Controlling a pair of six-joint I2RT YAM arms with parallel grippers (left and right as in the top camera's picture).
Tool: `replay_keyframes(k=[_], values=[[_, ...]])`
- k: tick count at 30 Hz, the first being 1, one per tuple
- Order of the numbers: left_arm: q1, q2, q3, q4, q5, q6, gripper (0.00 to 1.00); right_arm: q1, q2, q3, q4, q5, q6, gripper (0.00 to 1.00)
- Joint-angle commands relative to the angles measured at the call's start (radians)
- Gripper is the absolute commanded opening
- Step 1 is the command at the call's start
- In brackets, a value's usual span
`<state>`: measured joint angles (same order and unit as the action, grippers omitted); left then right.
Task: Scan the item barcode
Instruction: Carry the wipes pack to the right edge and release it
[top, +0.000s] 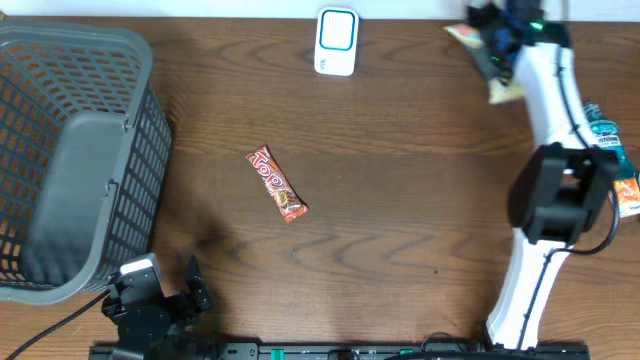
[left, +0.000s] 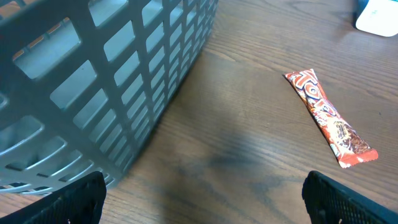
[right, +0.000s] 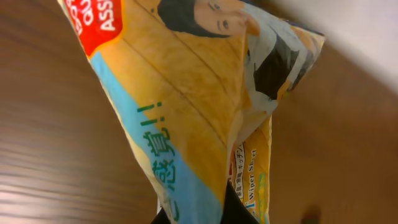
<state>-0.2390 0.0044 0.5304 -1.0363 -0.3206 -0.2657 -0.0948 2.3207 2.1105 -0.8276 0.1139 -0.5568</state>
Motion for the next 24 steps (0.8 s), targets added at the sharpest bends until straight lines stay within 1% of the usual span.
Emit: replay_keyframes(k=[1, 3, 5, 12, 16, 17, 18, 20, 21, 22, 24], values=[[0.002, -0.002, 0.003, 0.001, -0.013, -0.002, 0.98, -0.073, 0.051, -0.061, -0.001, 0.018, 0.048, 0.01], [0.002, -0.002, 0.003, 0.001, -0.013, -0.002, 0.98, -0.113, 0.055, -0.084, 0.01, 0.034, 0.056, 0.01], [0.002, -0.002, 0.003, 0.001, -0.013, -0.002, 0.98, -0.159, 0.055, -0.111, 0.044, 0.093, 0.103, 0.01], [0.002, -0.002, 0.003, 0.001, -0.013, -0.002, 0.98, -0.303, 0.055, -0.116, 0.053, 0.241, 0.186, 0.01], [0.002, -0.002, 0.003, 0.001, -0.013, -0.002, 0.98, -0.359, 0.049, -0.116, 0.051, 0.314, 0.217, 0.01], [0.002, -0.002, 0.003, 0.001, -0.013, -0.002, 0.98, -0.365, 0.045, -0.116, 0.049, 0.312, 0.236, 0.05], [0.002, -0.002, 0.003, 0.001, -0.013, -0.002, 0.98, -0.371, 0.034, -0.116, 0.049, 0.304, 0.269, 0.19], [0.002, -0.002, 0.003, 0.001, -0.013, -0.002, 0.98, -0.37, 0.005, -0.115, 0.052, 0.256, 0.292, 0.45], [0.002, -0.002, 0.003, 0.001, -0.013, -0.002, 0.98, -0.365, -0.015, -0.115, 0.054, 0.215, 0.292, 0.69], [0.002, -0.002, 0.003, 0.001, -0.013, -0.002, 0.98, -0.36, -0.04, -0.115, 0.056, 0.16, 0.292, 0.99], [0.002, -0.002, 0.003, 0.001, -0.013, -0.002, 0.98, -0.346, -0.097, -0.115, 0.062, 0.029, 0.304, 0.99]])
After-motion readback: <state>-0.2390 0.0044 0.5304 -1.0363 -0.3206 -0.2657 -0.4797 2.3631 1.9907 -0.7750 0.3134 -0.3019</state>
